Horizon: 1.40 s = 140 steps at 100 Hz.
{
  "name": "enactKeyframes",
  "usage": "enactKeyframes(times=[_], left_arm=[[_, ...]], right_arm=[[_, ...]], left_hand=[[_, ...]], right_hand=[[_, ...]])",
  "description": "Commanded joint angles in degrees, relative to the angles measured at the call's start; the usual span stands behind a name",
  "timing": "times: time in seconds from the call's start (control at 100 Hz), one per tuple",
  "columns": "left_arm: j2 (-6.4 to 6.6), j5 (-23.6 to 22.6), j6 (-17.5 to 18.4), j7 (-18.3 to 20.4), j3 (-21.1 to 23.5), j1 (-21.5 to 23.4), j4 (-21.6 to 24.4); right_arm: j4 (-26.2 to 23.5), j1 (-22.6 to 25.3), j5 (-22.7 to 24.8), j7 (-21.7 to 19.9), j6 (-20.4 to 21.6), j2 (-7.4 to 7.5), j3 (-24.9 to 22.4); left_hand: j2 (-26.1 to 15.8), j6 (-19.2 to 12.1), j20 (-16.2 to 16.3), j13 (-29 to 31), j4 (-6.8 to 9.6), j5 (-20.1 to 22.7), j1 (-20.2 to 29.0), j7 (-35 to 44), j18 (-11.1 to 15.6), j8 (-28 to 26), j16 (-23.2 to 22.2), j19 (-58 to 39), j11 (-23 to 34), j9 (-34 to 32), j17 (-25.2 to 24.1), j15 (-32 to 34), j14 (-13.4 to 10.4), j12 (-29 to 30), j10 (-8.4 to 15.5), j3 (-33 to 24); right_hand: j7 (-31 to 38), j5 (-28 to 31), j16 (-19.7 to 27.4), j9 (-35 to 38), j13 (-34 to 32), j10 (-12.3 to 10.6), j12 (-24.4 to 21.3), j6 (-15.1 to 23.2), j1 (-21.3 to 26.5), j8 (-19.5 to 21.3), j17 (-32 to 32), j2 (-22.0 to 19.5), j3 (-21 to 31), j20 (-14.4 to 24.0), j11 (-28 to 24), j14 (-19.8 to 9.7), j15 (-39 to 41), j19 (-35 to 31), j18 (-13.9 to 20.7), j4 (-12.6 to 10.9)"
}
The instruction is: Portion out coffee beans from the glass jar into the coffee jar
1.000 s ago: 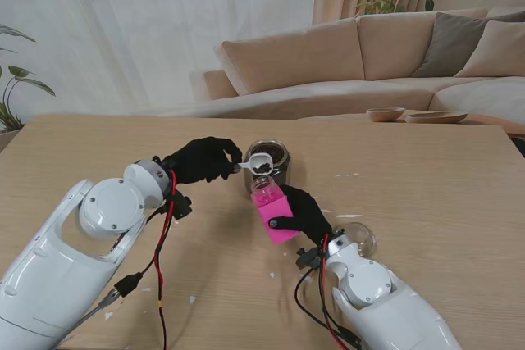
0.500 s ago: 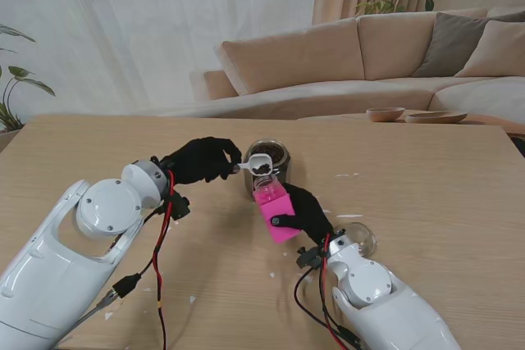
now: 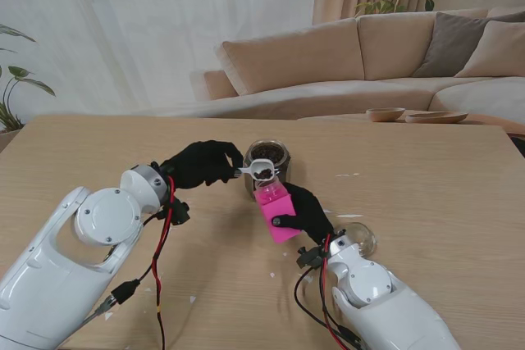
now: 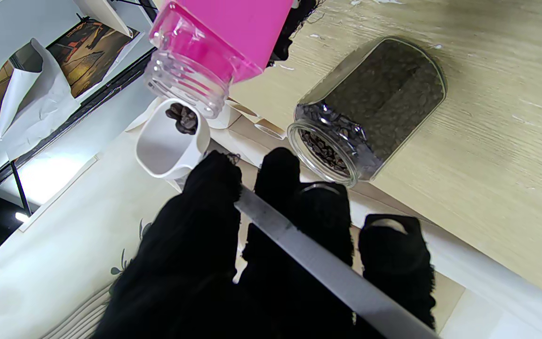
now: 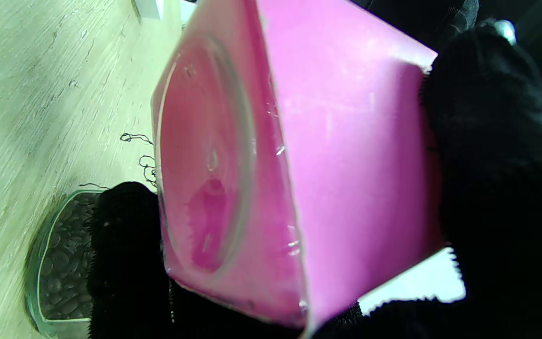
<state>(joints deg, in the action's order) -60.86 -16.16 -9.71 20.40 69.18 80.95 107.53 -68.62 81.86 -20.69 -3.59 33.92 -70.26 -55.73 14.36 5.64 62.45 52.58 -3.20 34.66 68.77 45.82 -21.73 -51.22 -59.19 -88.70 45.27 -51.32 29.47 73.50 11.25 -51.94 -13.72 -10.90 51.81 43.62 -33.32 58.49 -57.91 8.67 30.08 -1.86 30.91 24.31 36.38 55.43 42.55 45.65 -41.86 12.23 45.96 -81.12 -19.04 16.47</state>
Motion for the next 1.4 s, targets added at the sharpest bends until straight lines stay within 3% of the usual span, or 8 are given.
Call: enactKeyframes(times=[0.0, 0.95, 1.39], left_arm=[[-0.14, -0.30, 0.46, 0.79, -0.01, 0.53, 0.91], [-0.12, -7.79, 4.77, -2.04, 0.27, 3.37, 3.16], [-0.50, -13.71, 8.81, -6.30, -0.09, 5.18, 3.26]], right_arm=[[-0.21, 0.18, 0.27, -0.79, 0.15, -0.19, 0.10], [0.05, -0.12, 1.24, -0.31, 1.83, -0.09, 0.56], [-0.22, 0.00, 1.39, -0.33, 1.77, -0.01, 0.56]], left_hand=[[-3.59, -2.02, 1.55, 1.71, 3.32, 2.28, 5.20, 6.16, -0.97, -3.48, 0.17, -1.59, 0.62, 0.51, 0.39, 2.06, -1.05, 0.19, -1.52, -4.91], [-3.78, -2.54, 0.93, 1.05, 3.26, 2.39, 5.18, 5.54, -0.55, -3.53, 0.52, -0.95, -0.12, 0.77, -0.25, 0.73, -0.86, 0.47, -1.18, -4.51], [-3.95, -3.08, 0.73, 0.81, 3.15, 2.46, 5.20, 5.63, -0.36, -3.53, 0.46, -0.66, -0.46, 0.87, -0.58, 0.21, -0.80, 0.43, -0.80, -4.19]], right_hand=[[10.67, 7.64, -1.38, 4.43, -3.95, -6.48, 0.99, 13.95, 14.19, 1.66, 0.22, -10.54, 18.69, 0.48, -5.68, -3.58, 5.48, -1.80, 1.25, -2.68], [10.72, 7.74, -1.46, 4.52, -3.87, -6.77, 1.02, 14.42, 14.07, 1.63, 0.09, -10.55, 18.77, 0.51, -5.56, -3.64, 5.64, -1.85, 1.45, -2.61], [10.73, 7.73, -1.48, 4.47, -3.83, -6.76, 1.07, 14.35, 14.11, 1.65, 0.04, -10.55, 18.81, 0.63, -5.51, -3.59, 5.70, -1.97, 1.53, -2.62]])
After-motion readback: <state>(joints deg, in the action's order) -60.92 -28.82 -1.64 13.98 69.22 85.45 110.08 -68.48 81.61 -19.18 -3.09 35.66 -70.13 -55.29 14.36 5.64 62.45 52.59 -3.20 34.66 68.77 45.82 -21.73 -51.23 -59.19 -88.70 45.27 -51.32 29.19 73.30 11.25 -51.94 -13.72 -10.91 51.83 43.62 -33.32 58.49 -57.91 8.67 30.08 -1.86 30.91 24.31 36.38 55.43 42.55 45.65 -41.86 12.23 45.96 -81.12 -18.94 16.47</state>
